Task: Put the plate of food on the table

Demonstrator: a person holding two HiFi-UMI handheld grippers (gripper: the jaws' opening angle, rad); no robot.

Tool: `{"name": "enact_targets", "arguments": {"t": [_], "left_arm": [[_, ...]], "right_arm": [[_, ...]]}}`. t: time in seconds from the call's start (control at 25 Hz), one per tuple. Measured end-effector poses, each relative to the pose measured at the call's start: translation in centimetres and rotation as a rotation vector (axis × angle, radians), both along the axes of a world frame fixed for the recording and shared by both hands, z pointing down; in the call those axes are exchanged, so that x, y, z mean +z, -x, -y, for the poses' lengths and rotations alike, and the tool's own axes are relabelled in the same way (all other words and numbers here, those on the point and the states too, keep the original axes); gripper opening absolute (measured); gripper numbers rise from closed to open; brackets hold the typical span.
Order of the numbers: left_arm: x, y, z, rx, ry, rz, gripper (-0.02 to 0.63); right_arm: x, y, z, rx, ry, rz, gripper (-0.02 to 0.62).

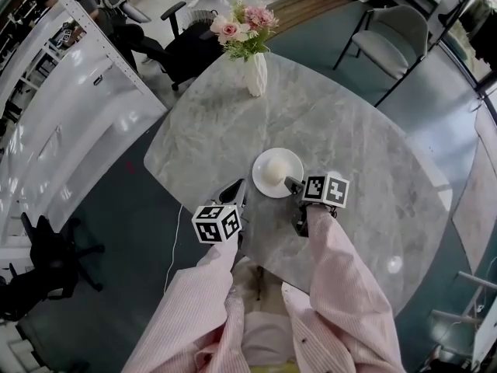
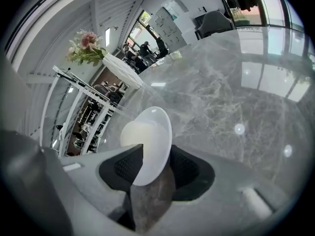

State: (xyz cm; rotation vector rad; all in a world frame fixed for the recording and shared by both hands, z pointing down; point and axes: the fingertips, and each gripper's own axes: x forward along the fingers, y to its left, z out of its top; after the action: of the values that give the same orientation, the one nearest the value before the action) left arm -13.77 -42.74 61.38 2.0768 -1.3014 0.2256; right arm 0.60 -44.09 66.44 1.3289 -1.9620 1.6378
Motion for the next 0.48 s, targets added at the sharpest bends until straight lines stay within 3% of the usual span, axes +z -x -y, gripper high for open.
{"name": "enact_targets", "arguments": {"t": [0.32,0.48], "left_arm": [[-0.7,-0.1,-0.4,0.012,-0.008,-0.002,-0.005],[-1.3,-0.4,-0.3,0.026,-0.026,-0.006,-0.005]], "right_arm": [[0.0,-1.1,-0.9,0.01,0.013,-0.076,0.155],[-0.9,-2.0,-0.6,0.01,-0.039,-0.116,0.155]]}}
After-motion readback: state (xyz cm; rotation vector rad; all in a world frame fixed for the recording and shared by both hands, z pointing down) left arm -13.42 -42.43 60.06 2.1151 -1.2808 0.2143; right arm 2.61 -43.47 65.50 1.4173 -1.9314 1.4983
